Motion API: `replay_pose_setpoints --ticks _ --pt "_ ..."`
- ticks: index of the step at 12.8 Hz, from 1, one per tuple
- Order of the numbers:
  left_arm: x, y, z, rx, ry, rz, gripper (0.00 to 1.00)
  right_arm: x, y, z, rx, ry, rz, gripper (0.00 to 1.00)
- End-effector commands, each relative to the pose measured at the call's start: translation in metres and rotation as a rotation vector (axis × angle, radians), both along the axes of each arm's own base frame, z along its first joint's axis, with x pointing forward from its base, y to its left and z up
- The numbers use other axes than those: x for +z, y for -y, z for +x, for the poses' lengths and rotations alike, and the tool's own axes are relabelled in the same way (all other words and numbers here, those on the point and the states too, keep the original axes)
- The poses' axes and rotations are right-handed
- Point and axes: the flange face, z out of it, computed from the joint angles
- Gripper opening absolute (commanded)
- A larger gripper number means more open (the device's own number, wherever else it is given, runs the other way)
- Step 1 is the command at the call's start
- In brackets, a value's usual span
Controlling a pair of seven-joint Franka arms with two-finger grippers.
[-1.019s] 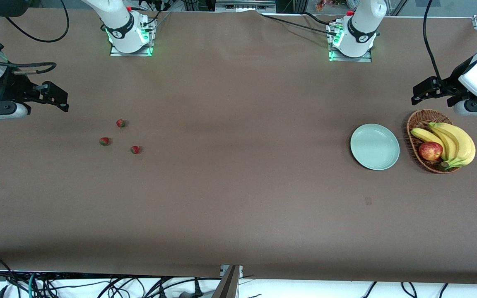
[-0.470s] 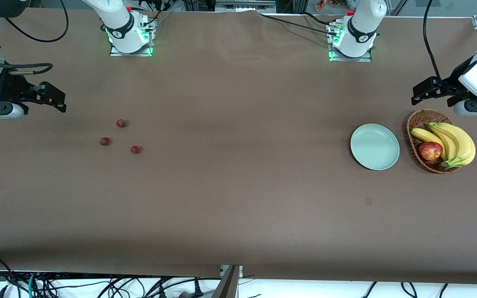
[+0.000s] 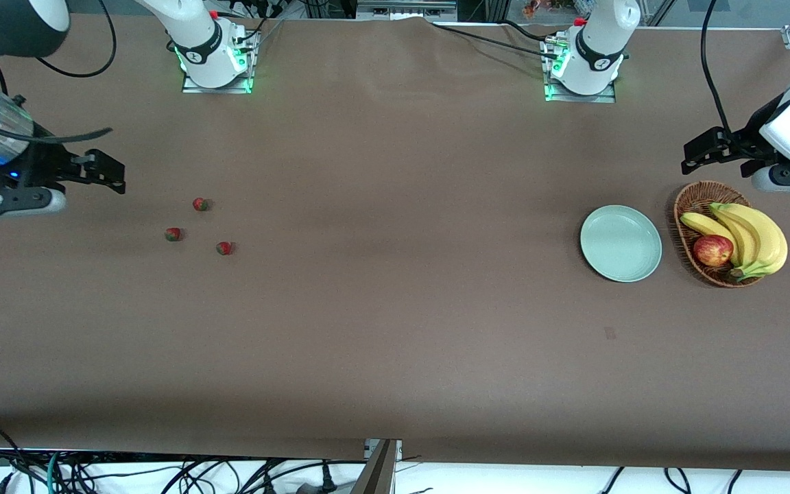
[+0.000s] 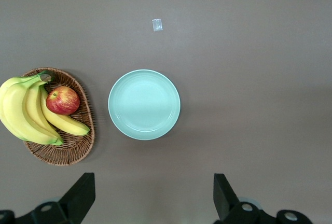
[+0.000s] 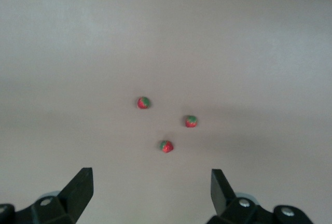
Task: Collect all strawberries into plate
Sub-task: 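Reach the right gripper down and grasp one red strawberry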
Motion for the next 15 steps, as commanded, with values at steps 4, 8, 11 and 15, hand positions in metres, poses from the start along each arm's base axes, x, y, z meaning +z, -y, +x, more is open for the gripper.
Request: replay_pose_setpoints --ticks 4,8,11,15 --pt "0.004 0.0 0.003 0.001 0.012 -0.019 1.0 -0.125 -0.061 0.018 0.091 -0.09 -0.022 1.0" --pt "0.004 0.0 0.003 0.001 0.012 -0.019 1.0 -0.252 -0.056 0.007 0.106 0.012 0.001 1.0" --pt "0.004 0.0 0.003 0.001 0.015 -0.019 1.0 -0.294 -0.048 -0.001 0.098 0.004 0.002 0.98" --pt "0.004 -0.001 0.003 0.003 0.015 -0.019 1.0 -0.348 -0.037 -0.028 0.075 0.034 0.014 0.89"
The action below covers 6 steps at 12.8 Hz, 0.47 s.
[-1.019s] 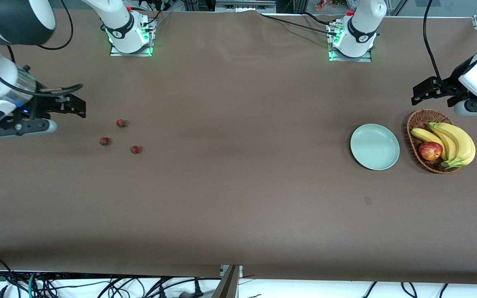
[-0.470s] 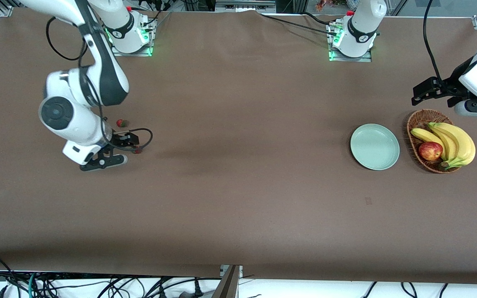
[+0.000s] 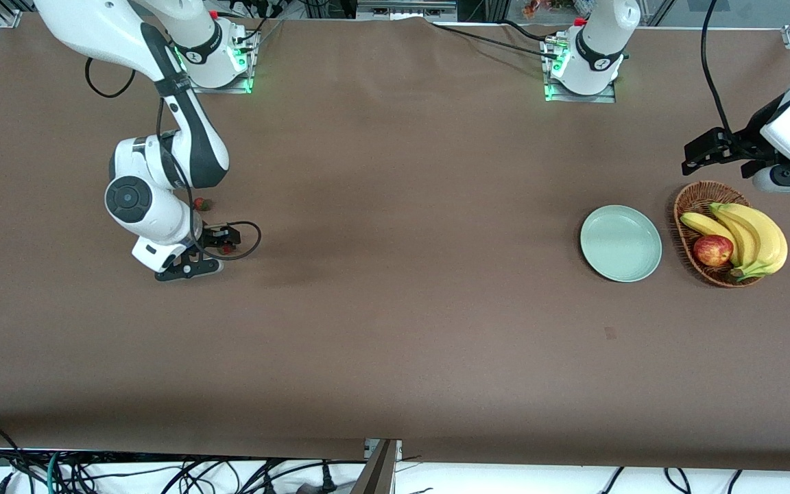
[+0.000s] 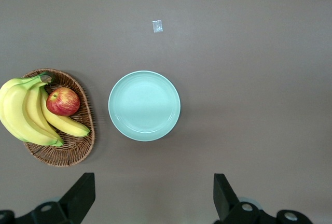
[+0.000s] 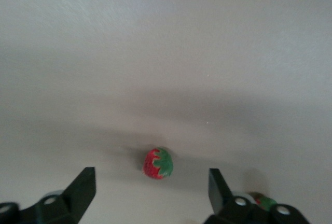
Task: Collect all strawberries into plate
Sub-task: 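Reach the right gripper down and grasp one red strawberry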
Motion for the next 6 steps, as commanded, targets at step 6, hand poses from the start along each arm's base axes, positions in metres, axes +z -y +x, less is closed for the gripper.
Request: replay_pose_setpoints --ticks 6 --pt "-0.003 -0.007 0.006 0.027 -0.003 -0.025 1.0 -0.048 0.014 -0.016 -0.046 0.002 0.032 0.64"
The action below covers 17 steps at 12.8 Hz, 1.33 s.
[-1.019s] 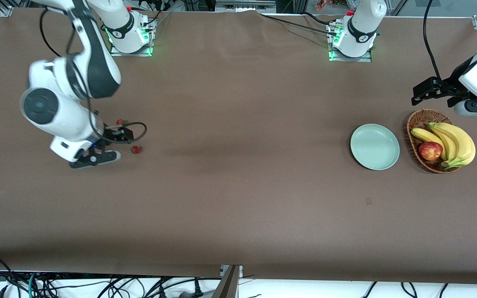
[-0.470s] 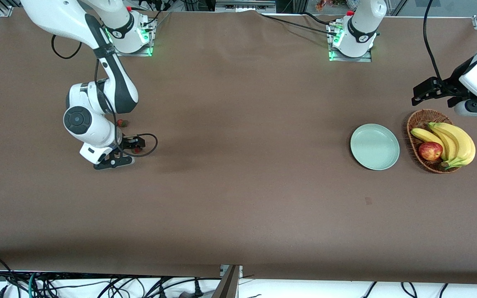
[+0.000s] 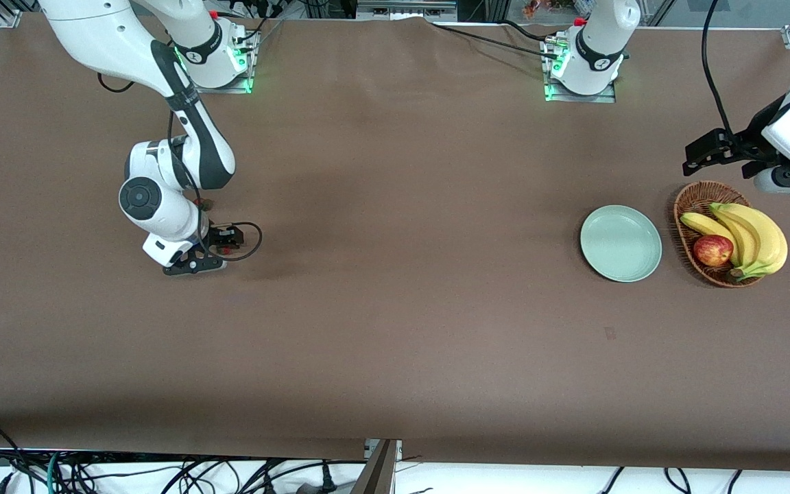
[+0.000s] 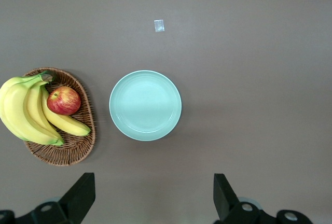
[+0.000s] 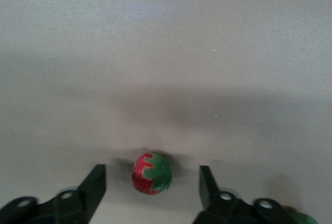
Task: Collect all strawberries into plate
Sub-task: 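Reach the right gripper down and grasp one red strawberry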
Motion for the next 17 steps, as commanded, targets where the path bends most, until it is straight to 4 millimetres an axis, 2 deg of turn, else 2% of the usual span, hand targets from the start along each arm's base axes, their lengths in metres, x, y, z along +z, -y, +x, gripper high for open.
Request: replay_pose_setpoints --ticks 1,4,5,6,8,9,11,12,13,15,16,17 --pt "0.001 -0.002 0.004 0.017 0.004 -0.025 1.0 -0.006 0.004 -0.002 -0.002 0.005 0.015 0.56" --pt "-0.002 -0.001 0.004 0.019 -0.004 -0.021 1.0 -0.005 0.003 -0.002 -0.024 0.002 0.029 0.32" --pt "-0.002 0.001 0.004 0.015 -0.001 -0.019 1.0 -0.003 0.002 -0.001 -0.027 0.004 0.031 0.27" --pt "-0.002 0.001 0.005 0.016 0.002 -0.02 1.0 0.0 0.002 -0.001 -0.031 0.005 0.034 0.25" --pt "-0.006 0.001 0.004 0.017 -0.001 -0.02 1.0 0.017 -0.026 0.003 -0.053 -0.013 0.085 0.24" --pt "-0.005 0.0 0.004 0.017 0.002 -0.02 1.0 0.031 -0.04 0.012 -0.098 -0.023 0.128 0.24" --pt "-0.004 0.0 0.004 0.017 0.004 -0.02 1.0 0.055 -0.083 0.025 -0.15 -0.02 0.197 0.24" --pt "-0.004 0.0 0.004 0.015 0.005 -0.02 1.0 0.056 -0.104 0.033 -0.186 -0.014 0.212 0.24" --pt "-0.005 0.001 0.004 0.014 0.004 -0.019 1.0 0.061 -0.138 0.038 -0.221 -0.008 0.232 0.24" --pt "-0.006 0.001 0.004 0.014 0.001 -0.019 1.0 0.073 -0.219 0.039 -0.32 0.002 0.269 0.24" --pt "-0.007 0.002 0.004 0.008 -0.001 -0.021 1.0 0.083 -0.266 0.033 -0.347 0.016 0.284 0.24" --pt "-0.01 0.002 0.004 0.002 -0.007 -0.023 1.0 0.084 -0.303 0.027 -0.392 0.015 0.296 0.24"
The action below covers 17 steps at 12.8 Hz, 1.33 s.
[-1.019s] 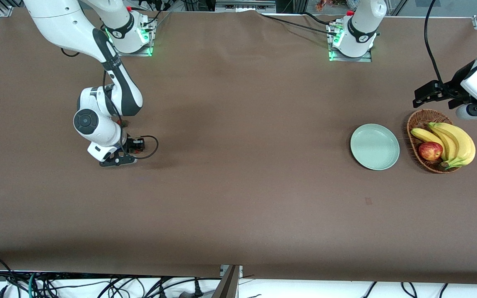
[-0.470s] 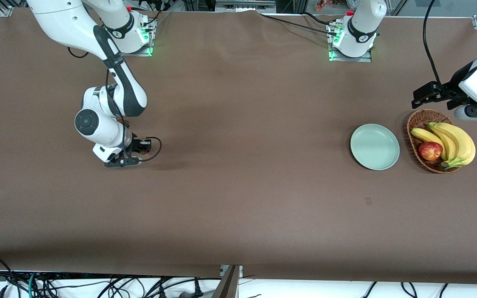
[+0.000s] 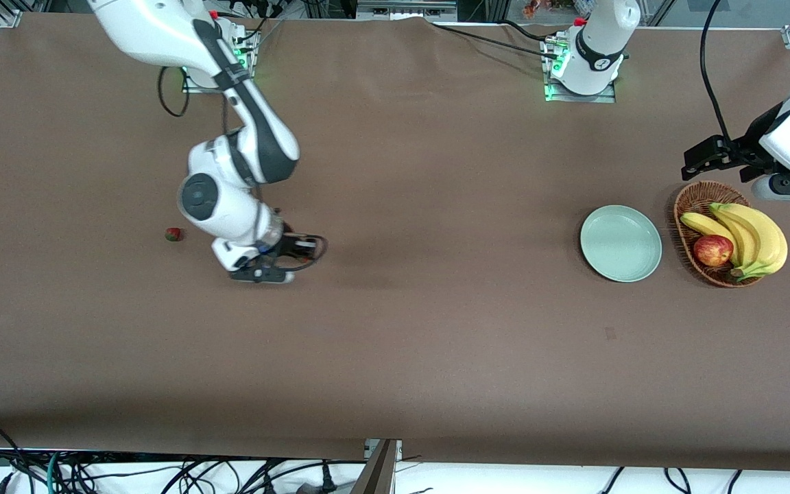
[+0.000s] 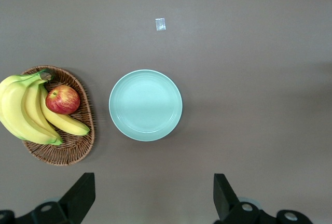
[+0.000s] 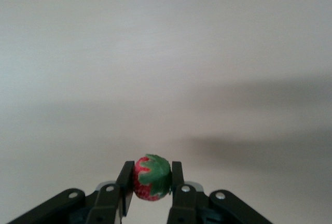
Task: Collect all strawberries into plate
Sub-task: 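Carry the strawberry to mid-table with the right gripper while the left gripper approaches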
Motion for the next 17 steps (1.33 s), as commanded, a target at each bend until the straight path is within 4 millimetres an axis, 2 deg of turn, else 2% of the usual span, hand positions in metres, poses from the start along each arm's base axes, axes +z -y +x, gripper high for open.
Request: replay_pose_setpoints --ticks 1,3,4,6,7,8,10,11,14,15,17 --pt "-0.004 0.002 0.001 -0.006 -0.002 -0.023 1.0 -0.003 -0.094 -0.005 -0.125 -0.019 0.038 0.25" --pt "-0.005 0.001 0.001 -0.005 -0.002 -0.023 1.0 -0.011 -0.162 -0.021 -0.197 -0.012 0.081 0.25" --pt "-0.005 0.0 0.001 -0.003 -0.002 -0.023 1.0 -0.016 -0.187 -0.026 -0.252 0.002 0.116 0.25" --pt "-0.011 0.001 0.001 -0.004 -0.005 -0.021 1.0 -0.035 -0.23 -0.05 -0.328 0.043 0.189 0.28" --pt "-0.011 0.0 0.001 -0.003 -0.003 -0.021 1.0 -0.045 -0.25 -0.069 -0.357 0.069 0.229 0.29" --pt "-0.013 0.0 0.001 -0.003 -0.003 -0.02 1.0 -0.058 -0.263 -0.083 -0.383 0.095 0.247 0.35" --pt "-0.025 -0.001 0.002 -0.001 0.001 -0.017 1.0 -0.081 -0.275 -0.101 -0.407 0.127 0.265 0.42" --pt "-0.033 -0.001 0.002 -0.001 0.0 -0.015 1.0 -0.083 -0.275 -0.102 -0.409 0.126 0.264 0.53" --pt "-0.058 0.001 0.002 -0.002 0.003 -0.015 1.0 -0.065 -0.267 -0.09 -0.408 0.14 0.251 0.85" --pt "-0.065 0.001 0.002 -0.001 0.007 -0.015 1.0 -0.057 -0.258 -0.08 -0.4 0.13 0.205 0.88" --pt "-0.081 0.001 0.002 -0.001 0.015 -0.014 1.0 -0.025 -0.234 -0.059 -0.352 0.112 0.094 0.88"
